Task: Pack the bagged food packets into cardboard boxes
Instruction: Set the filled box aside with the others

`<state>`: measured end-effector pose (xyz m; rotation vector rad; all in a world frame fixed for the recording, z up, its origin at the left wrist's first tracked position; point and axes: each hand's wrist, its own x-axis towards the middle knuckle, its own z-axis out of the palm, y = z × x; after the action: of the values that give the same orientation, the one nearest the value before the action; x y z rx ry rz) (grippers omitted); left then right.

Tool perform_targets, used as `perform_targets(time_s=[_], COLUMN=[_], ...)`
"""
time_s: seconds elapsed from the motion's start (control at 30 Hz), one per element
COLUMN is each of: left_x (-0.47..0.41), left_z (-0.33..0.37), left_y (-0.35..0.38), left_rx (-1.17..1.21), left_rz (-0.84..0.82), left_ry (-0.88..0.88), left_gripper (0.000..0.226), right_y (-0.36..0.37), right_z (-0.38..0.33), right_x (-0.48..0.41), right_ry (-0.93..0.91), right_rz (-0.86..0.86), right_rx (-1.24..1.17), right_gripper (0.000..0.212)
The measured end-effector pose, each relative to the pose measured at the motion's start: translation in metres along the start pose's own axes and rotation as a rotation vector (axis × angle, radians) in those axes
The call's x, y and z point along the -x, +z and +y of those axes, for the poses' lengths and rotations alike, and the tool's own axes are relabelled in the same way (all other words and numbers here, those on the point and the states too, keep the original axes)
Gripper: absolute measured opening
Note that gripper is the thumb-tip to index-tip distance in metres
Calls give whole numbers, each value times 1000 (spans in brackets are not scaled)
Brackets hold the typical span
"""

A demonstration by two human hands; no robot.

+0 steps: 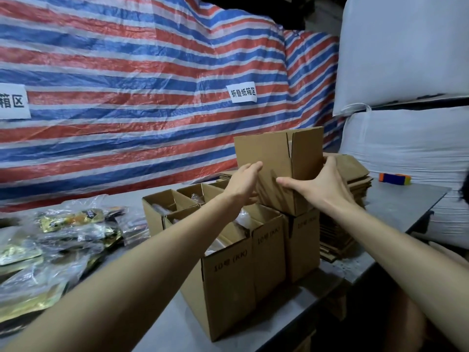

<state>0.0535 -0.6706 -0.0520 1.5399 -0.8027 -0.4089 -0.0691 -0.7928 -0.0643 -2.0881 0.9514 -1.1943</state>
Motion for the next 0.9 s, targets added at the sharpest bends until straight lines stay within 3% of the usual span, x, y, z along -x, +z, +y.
perform_targets(time_s=[0.4,0.7,0.9], left_x=[22,25,36], left_z=[12,15,15], left_y=[0,-6,-18], left_rx=[25,15,-26], left_rz=[-54,-17,-10], left_ry=[-7,6,23], left_gripper=[54,55,56], right_y=[-5,-4,-8], right_z=[-8,-15,-26], right_x=[9,9,14], right_ry=[3,36,-24], right_rz=[-5,-80,0], right_rx=[-42,3,9], right_gripper=[119,129,132])
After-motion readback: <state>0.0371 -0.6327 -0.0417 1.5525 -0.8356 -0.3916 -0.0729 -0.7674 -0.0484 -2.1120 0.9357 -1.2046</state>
